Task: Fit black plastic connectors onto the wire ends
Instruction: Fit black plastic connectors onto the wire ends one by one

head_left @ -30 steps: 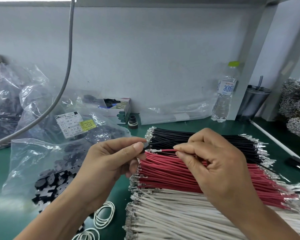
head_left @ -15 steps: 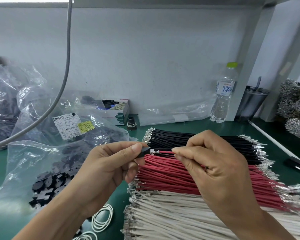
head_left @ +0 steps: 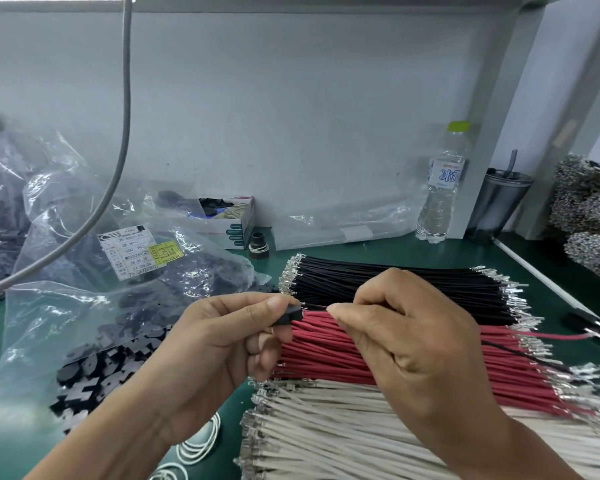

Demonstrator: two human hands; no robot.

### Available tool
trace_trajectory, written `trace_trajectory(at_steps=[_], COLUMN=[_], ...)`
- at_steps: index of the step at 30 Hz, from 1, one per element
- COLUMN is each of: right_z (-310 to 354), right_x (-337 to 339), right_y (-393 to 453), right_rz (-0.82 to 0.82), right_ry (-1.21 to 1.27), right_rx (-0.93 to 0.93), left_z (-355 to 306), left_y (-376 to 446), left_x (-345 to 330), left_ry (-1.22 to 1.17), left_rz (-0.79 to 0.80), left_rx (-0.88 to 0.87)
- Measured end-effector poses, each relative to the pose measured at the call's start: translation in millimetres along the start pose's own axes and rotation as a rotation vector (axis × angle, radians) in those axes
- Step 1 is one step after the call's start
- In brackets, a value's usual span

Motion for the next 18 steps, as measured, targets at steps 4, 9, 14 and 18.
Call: trace_trajectory(at_steps=[4, 9, 14, 18], right_z=[-10, -9, -2, -6], right_x=[-3, -8, -9, -7], right_y=[-3, -2, 3, 4], right_rz=[0.074, 0.127, 0.117, 0.204], right_ry=[0.09, 0.215, 0.238, 0.188], right_rx=[-0.163, -0.214, -0.197, -0.215], left_z=[-13, -16, -13, -11], left_y=[-9, -12, -9, -8], left_x=[-5, -4, -5, -5], left_ry=[0.396, 0.537, 0.495, 0.526], left_rz=[-0.146, -0.226, -0.134, -0.129], left_rx=[-0.268, -0.391, -0.377, -0.375])
Point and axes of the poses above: each hand's wrist, its own y-axis towards the middle knuckle, its own x-axis out of the back of the hand, z = x × y, the point moved 5 cm from there along y, towards the middle knuckle, and after that the axes turned 10 degrees about x, right-handed, at the moved point
